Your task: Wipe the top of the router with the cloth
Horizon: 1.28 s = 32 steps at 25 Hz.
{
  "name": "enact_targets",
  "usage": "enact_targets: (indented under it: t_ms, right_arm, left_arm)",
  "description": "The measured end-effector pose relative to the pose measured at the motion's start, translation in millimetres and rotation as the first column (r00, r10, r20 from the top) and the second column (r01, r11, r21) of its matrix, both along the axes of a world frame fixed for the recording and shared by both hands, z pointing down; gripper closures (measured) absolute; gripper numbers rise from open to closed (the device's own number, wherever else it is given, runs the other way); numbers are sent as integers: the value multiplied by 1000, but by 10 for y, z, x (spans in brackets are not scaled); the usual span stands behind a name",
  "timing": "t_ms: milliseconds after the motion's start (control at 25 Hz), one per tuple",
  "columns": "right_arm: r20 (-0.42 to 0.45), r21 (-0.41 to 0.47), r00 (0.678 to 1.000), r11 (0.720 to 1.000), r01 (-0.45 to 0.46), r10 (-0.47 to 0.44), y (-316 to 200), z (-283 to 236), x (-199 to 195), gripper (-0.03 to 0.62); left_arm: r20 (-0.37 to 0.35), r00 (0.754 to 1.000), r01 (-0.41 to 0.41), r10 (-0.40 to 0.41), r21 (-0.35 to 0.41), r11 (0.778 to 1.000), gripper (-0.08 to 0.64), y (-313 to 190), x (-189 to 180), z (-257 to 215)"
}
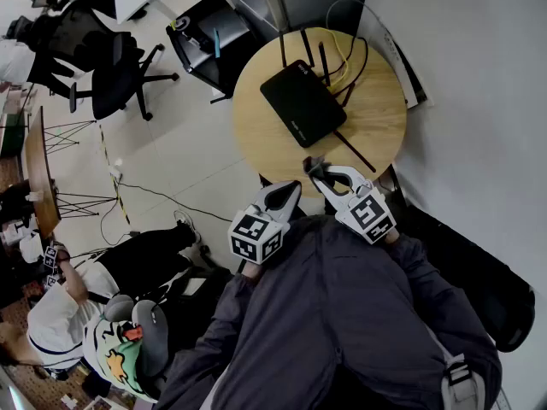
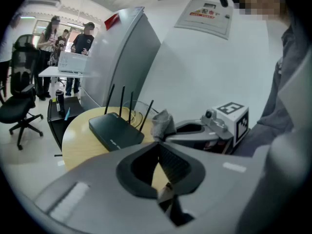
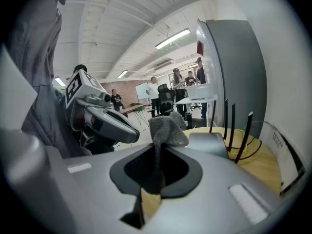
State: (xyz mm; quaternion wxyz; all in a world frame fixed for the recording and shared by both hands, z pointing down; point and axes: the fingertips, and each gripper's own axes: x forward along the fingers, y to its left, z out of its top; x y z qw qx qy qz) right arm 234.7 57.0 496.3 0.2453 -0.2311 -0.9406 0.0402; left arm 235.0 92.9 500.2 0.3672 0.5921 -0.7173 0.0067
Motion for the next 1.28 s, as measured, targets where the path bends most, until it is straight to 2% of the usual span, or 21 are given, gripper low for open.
enact_targets:
  t_ms: [120,240,400,520,600,760,880,1080,1280]
  right_arm:
    - [-13,8,999,999,-37,37,-2,91,-383,565]
    - [-30,22,994,994,-103,103,31,152,-809,565]
    - [-78,47,970,973,-227,230,108,129,-1396,565]
    - [-105,74,955,960,-269,276,244,23,-1768,565]
    - [-121,84,941,948,-307,316,278,-17,-1990,565]
    - [-157,112,902,914,-389,403,336,-43,-2335,565]
    - [-168,127,863,878,-461,477,361,-70,-2499,565]
    - [-165,133,772,789,-600,614,279,-101,-2451,565]
    - [-115,104,689,698,-708,716,171,-135,-2238,565]
  left_arm:
    - [1,999,-38,38,8,999,560,2,-396,75]
    - [10,993,-115,115,17,993,560,36,-834,125]
    - [-13,975,-219,220,49,974,560,121,-1512,107]
    - [-46,960,-272,275,66,960,560,245,-1946,74]
    - [-42,942,-329,332,60,942,560,294,-2175,69]
    - [-36,898,-435,438,69,898,560,328,-2557,48]
    - [-60,850,-519,523,76,852,560,333,-2744,99]
    - [-42,752,-654,658,69,753,560,153,-2838,133]
    - [-2,672,-740,741,36,671,560,-31,-2708,117]
